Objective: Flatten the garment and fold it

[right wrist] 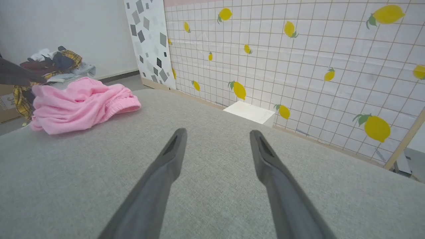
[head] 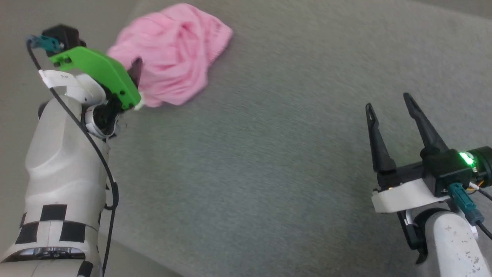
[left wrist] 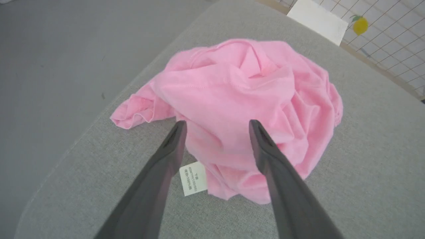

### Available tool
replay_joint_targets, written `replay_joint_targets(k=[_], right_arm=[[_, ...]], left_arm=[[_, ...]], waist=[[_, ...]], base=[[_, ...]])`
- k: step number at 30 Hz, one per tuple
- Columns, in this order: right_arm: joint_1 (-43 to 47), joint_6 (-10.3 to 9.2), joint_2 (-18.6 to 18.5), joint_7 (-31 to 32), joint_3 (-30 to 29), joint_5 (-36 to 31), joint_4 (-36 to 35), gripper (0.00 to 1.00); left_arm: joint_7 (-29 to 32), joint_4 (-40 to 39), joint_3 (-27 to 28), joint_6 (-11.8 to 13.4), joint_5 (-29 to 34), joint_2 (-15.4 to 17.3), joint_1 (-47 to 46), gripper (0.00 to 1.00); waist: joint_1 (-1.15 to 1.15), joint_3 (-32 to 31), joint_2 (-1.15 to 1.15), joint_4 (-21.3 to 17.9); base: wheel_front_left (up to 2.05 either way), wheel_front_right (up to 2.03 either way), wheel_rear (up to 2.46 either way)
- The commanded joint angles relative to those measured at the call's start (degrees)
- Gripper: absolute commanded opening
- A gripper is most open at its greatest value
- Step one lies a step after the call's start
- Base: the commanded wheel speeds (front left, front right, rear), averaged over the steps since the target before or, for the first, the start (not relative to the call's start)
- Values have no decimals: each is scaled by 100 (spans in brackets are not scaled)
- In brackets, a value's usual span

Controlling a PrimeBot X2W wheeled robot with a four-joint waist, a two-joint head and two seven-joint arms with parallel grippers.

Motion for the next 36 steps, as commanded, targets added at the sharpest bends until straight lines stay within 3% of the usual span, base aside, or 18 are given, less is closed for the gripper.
replay_joint_targets(k=[1, 8, 9, 10, 11, 13, 17, 20, 24, 30, 36], right_arm=[[-117, -9, -13, -56, 14, -21, -4, 100], [-156, -9, -3, -202, -73, 46, 206, 100], [-159, -9, -1, -234, -91, 64, 253, 100], [-157, -9, 1, -264, -108, 81, 293, 100], [-153, -9, 4, -301, -125, 102, 349, 100], [-125, -9, 9, -363, -141, 146, 450, 100], [-23, -9, 16, -489, -129, 344, 694, 100], [129, -9, 17, -569, -126, 607, 863, 100], [391, -9, 18, -633, -225, 819, 1026, 100], [692, -9, 18, -675, -290, 988, 1102, 100], [884, -9, 19, -687, -281, 1067, 1089, 100]], left_arm=[[231, 117, 15, 35, -126, 61, -27, 100], [1191, 475, -92, 126, -234, 135, 288, 100], [1337, 505, -114, 100, -258, 147, 340, 80], [1416, 505, -135, 86, -258, 169, 374, 46], [1400, 451, -177, 72, -206, 230, 400, 36], [1103, 262, -246, 77, -38, 379, 417, 0], [34, -218, -355, 106, 390, 679, 363, 0], [-1143, -648, -564, 221, 969, 922, 202, 0], [-2081, -992, -832, 232, 1374, 886, -30, 0], [-2725, -1401, -1178, 123, 1640, 683, -330, 0], [-2921, -1790, -1463, 24, 1625, 257, -444, 0]], waist=[[-2, 861, 0, -870], [-2, 704, 0, -917], [-2, 611, 0, -906], [-2, 519, 0, -895], [-2, 386, 0, -882], [-2, 118, 0, -861], [-2, -517, 0, -874], [-2, -1032, 0, -963], [-2, -1583, 0, -1151], [-2, -2163, 0, -1740], [-2, -2458, 0, -2444]], base=[[0, 0, 0], [0, 0, 0], [0, 0, 0], [0, 0, 0], [0, 0, 0], [0, 0, 0], [0, 0, 0], [0, 0, 0], [0, 0, 0], [0, 0, 0], [0, 0, 0]])
